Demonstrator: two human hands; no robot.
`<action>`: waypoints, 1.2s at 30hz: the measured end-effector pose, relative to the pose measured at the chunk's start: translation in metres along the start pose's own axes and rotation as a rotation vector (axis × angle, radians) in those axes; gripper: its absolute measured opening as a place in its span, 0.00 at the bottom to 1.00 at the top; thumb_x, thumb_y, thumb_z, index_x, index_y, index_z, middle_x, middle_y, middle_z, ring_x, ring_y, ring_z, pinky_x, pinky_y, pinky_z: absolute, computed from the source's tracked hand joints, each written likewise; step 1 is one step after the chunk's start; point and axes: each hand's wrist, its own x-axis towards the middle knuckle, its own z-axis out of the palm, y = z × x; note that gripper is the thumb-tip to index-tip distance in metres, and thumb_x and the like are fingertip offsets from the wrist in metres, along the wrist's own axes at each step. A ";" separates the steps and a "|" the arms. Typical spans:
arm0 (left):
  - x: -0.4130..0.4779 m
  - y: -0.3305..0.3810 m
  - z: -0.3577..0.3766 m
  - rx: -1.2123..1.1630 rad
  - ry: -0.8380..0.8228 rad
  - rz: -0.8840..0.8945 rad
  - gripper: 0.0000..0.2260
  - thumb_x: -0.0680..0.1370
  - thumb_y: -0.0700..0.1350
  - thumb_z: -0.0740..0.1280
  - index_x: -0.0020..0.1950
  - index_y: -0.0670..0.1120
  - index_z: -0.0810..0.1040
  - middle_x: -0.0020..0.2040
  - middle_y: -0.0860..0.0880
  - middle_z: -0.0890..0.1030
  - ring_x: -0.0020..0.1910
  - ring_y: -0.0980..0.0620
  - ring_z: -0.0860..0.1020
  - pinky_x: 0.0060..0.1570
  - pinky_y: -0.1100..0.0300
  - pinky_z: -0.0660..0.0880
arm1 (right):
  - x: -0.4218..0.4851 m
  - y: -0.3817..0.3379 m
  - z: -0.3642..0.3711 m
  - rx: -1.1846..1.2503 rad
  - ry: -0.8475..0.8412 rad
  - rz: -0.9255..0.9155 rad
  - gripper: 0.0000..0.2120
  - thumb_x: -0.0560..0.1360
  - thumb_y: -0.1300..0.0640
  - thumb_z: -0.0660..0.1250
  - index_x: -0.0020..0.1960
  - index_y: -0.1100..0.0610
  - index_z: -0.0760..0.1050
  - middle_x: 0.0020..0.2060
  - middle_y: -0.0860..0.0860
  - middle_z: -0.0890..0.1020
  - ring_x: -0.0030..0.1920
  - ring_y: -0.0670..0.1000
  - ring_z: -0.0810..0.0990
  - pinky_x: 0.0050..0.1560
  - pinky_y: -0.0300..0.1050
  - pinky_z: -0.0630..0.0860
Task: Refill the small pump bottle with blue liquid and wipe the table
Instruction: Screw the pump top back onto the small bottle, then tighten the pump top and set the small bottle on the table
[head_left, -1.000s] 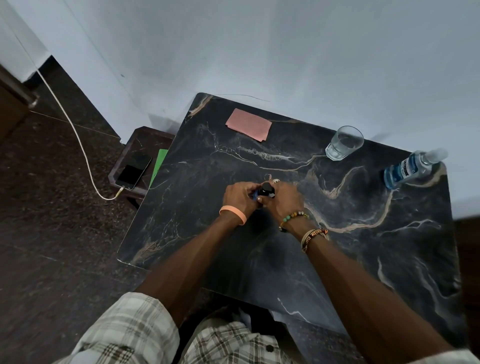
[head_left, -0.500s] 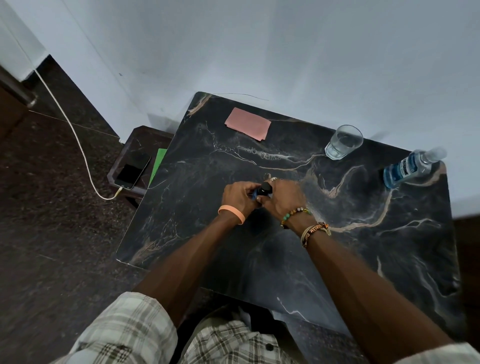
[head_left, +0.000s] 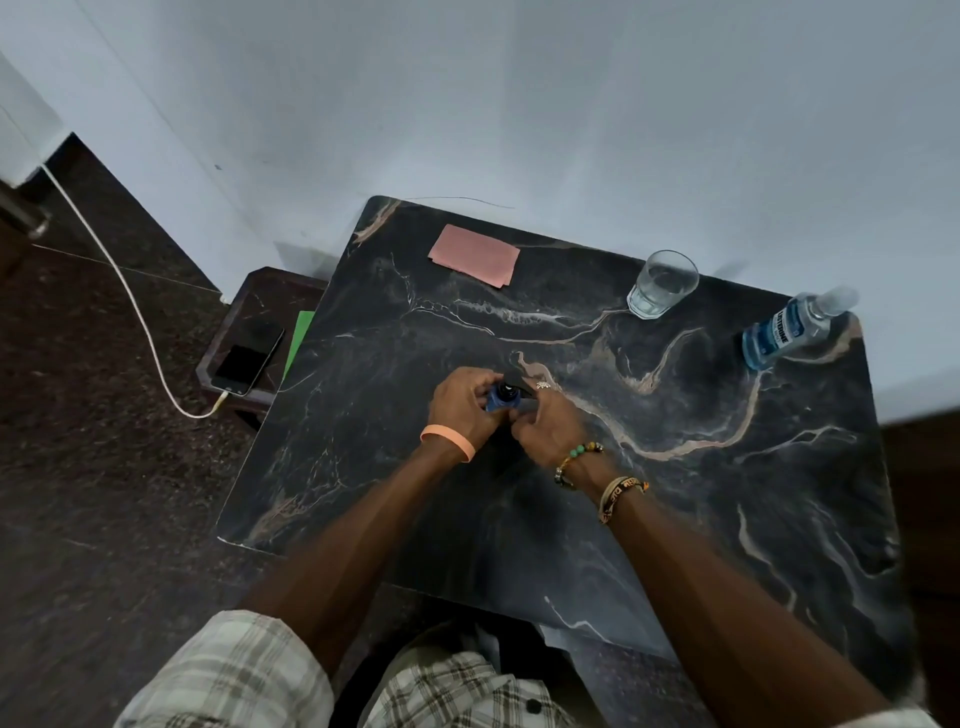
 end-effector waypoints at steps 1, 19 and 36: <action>-0.001 0.000 0.000 -0.008 0.003 -0.006 0.21 0.66 0.41 0.79 0.57 0.43 0.81 0.55 0.46 0.80 0.52 0.54 0.80 0.53 0.61 0.79 | 0.000 0.000 0.000 0.009 -0.008 0.004 0.15 0.70 0.66 0.66 0.50 0.48 0.72 0.30 0.42 0.76 0.33 0.45 0.76 0.29 0.34 0.66; -0.002 -0.001 -0.005 -0.155 0.067 -0.009 0.34 0.66 0.36 0.77 0.68 0.53 0.69 0.65 0.53 0.70 0.58 0.57 0.74 0.46 0.71 0.76 | -0.006 0.051 -0.042 0.126 0.196 0.151 0.29 0.72 0.70 0.61 0.70 0.52 0.69 0.60 0.53 0.78 0.47 0.49 0.77 0.49 0.43 0.78; 0.145 0.160 0.055 0.190 -0.169 0.156 0.25 0.71 0.39 0.72 0.67 0.47 0.71 0.58 0.49 0.78 0.49 0.53 0.78 0.50 0.61 0.76 | 0.063 0.108 -0.201 0.124 0.607 0.284 0.39 0.68 0.62 0.73 0.75 0.58 0.60 0.65 0.57 0.75 0.62 0.55 0.77 0.60 0.50 0.76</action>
